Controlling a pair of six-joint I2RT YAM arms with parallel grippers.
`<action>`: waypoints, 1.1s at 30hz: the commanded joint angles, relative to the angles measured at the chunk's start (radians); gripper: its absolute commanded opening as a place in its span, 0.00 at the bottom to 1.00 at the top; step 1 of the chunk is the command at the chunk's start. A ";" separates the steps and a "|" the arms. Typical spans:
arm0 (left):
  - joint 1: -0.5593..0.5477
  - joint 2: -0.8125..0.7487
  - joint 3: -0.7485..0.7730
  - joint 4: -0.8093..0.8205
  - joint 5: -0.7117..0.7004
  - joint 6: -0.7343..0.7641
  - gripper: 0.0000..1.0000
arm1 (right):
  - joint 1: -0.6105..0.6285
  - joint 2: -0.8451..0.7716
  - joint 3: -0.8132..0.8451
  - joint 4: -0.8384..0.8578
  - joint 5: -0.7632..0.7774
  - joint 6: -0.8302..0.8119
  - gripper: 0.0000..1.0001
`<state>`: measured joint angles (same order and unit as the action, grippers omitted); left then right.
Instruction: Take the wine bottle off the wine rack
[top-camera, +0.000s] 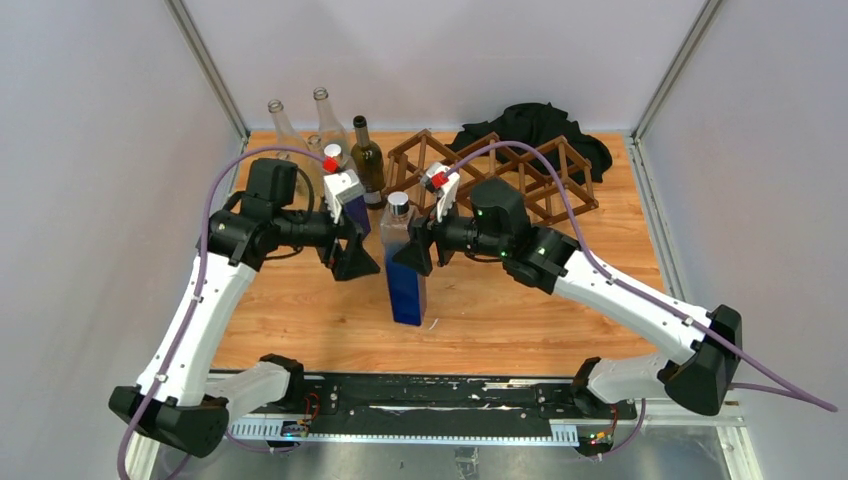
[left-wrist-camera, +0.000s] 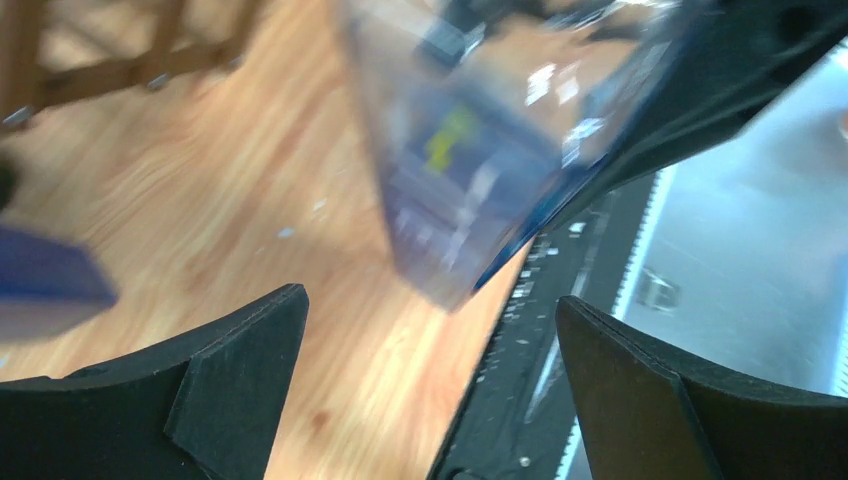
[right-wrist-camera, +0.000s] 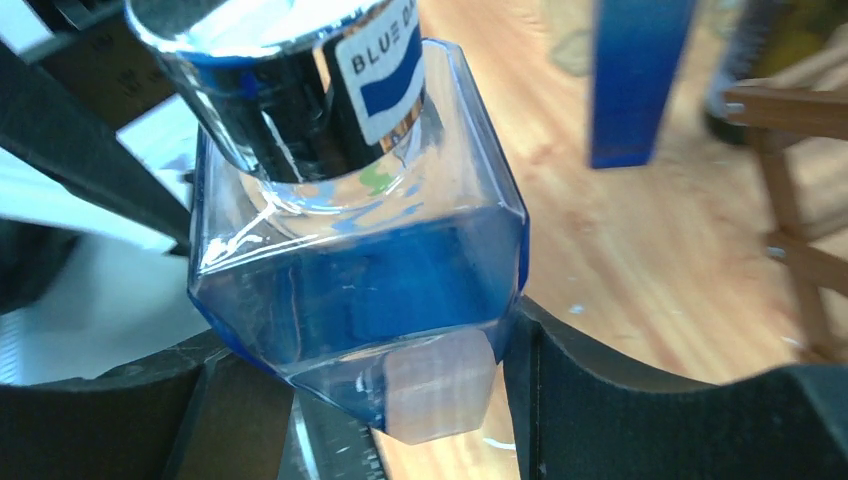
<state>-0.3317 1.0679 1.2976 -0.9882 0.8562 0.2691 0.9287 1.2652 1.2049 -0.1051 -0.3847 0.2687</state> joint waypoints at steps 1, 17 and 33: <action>0.121 0.028 0.043 -0.065 -0.201 0.067 1.00 | 0.002 0.008 0.038 0.170 0.212 -0.133 0.00; 0.545 0.013 -0.035 0.025 -0.369 0.111 1.00 | -0.038 0.391 0.201 0.450 0.337 -0.176 0.00; 0.548 -0.028 -0.116 0.154 -0.377 0.073 1.00 | -0.044 0.475 0.121 0.620 0.384 -0.167 0.01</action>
<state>0.2081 1.0531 1.2064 -0.8951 0.4881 0.3630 0.8955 1.7737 1.3369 0.3244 -0.0212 0.1074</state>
